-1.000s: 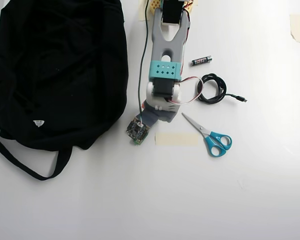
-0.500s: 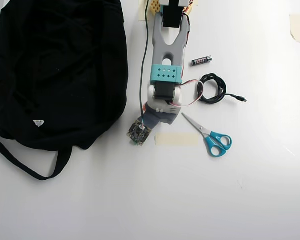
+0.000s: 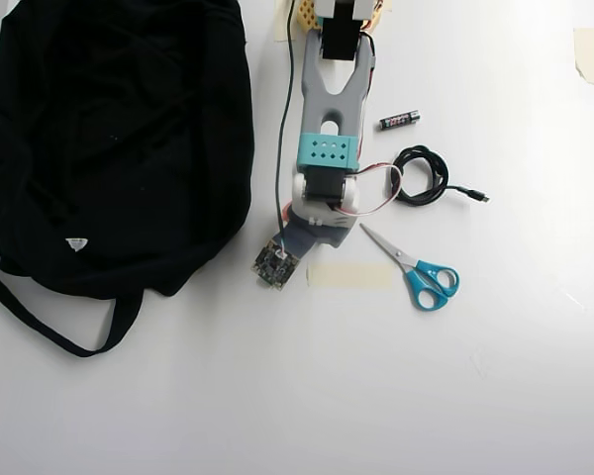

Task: Put the green marker into the black bag

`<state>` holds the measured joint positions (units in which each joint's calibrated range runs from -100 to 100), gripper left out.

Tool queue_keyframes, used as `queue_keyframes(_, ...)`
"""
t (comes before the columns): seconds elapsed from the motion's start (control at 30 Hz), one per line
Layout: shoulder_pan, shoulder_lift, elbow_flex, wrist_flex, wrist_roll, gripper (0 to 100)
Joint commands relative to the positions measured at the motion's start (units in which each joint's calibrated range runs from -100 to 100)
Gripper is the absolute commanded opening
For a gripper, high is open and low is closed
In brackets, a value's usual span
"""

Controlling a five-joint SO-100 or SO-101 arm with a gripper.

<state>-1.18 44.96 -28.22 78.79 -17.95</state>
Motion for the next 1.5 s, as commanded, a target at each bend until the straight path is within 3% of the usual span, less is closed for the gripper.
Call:
queue_keyframes(0.0, -0.6, -0.2, -1.3, -0.6, 0.4, 27)
queue_keyframes(0.77, -0.7, -0.2, -1.3, -0.5, 0.5, 26)
queue_keyframes(1.1, -0.7, -0.2, -1.3, -0.5, 0.5, 11)
queue_keyframes(1.47, -0.7, -0.2, -1.3, -0.5, 0.5, 10)
